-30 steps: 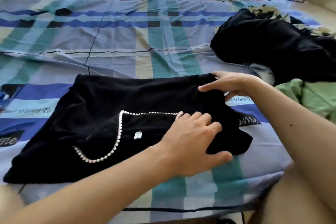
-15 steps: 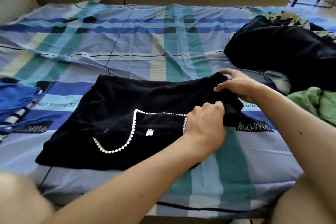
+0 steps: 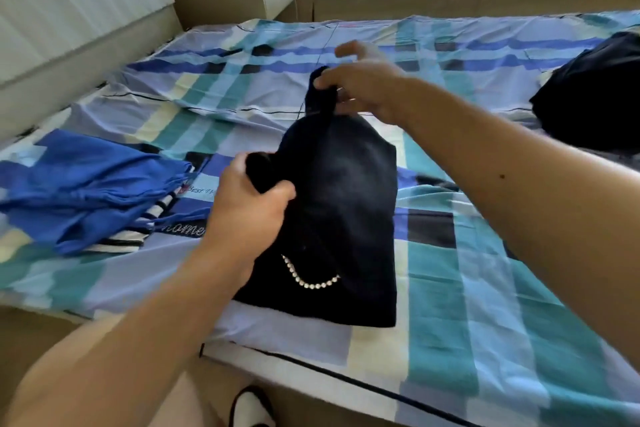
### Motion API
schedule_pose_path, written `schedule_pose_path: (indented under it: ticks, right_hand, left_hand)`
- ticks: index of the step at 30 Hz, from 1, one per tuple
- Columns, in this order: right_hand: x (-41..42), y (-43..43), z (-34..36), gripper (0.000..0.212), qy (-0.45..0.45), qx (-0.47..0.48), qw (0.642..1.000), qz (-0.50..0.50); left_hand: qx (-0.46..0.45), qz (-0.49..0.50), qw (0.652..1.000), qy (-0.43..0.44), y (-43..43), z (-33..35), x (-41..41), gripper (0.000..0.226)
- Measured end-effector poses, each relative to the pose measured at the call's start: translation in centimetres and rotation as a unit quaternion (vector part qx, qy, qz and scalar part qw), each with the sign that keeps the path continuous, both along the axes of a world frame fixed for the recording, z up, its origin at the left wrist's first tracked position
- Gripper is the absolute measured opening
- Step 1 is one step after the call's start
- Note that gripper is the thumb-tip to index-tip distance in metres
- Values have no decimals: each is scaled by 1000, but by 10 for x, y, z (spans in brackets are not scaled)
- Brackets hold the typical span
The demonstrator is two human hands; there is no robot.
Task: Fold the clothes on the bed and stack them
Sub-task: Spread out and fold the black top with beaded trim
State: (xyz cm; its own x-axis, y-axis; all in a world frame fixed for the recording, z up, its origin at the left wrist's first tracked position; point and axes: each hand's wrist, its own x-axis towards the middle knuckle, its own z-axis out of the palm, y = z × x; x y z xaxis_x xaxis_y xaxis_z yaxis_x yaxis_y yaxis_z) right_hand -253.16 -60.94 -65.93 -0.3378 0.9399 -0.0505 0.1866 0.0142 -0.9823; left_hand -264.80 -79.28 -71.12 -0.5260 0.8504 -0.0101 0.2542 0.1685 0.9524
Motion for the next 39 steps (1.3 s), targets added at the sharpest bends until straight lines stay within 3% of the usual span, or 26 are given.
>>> schedule_pose_path:
  ticks: [1, 3, 5, 6, 8, 10, 11, 16, 19, 23, 28, 34, 39]
  right_hand:
    - [-15, -2, -6, 62, -6, 3, 1000, 25]
    - [-34, -9, -30, 71, -133, 77, 986, 63]
    - [-32, -18, -66, 73, -270, 150, 947, 87]
    - [-27, -25, -84, 71, -312, 162, 931, 102]
    - [-15, -37, -114, 66, -357, 177, 909, 124]
    - [-7, -44, -133, 63, -389, 195, 892, 122]
    - [-4, -46, -136, 62, -394, 197, 890, 116]
    - [10, -55, -146, 61, -422, 175, 884, 103]
    - [18, -62, -164, 62, -464, 159, 864, 111]
    - [16, -66, -163, 63, -456, 153, 872, 94]
    - [26, -100, -147, 63, -404, 101, 906, 82]
    - [51, -146, -121, 75, -262, -4, 965, -17]
    - [49, -159, -125, 90, -103, -116, 988, 7]
  left_hand:
    - [-40, 0, 999, -1, -4, -3, -20, 29]
    - [-169, -39, 984, 47, -8, -14, -59, 39]
    - [-281, -88, 928, 229, -6, -20, -81, 57]
    - [-281, -92, 896, 332, -2, -23, -86, 64]
    - [-166, -107, 885, 421, 8, -22, -77, 64]
    - [-38, -185, 894, 406, 24, -23, -58, 56]
    - [-27, -234, 883, 406, 30, -26, -47, 57]
    - [-269, -370, 780, 427, 49, -74, -40, 100]
    - [-269, -392, 767, 430, 53, -90, -47, 98]
    - [-217, -371, 792, 434, 74, -97, -60, 79]
    - [-164, -328, 797, 480, 104, -110, -68, 75]
    - [-119, -276, 811, 501, 146, -110, -68, 75]
    - [-137, -303, 820, 465, 172, -102, -77, 86]
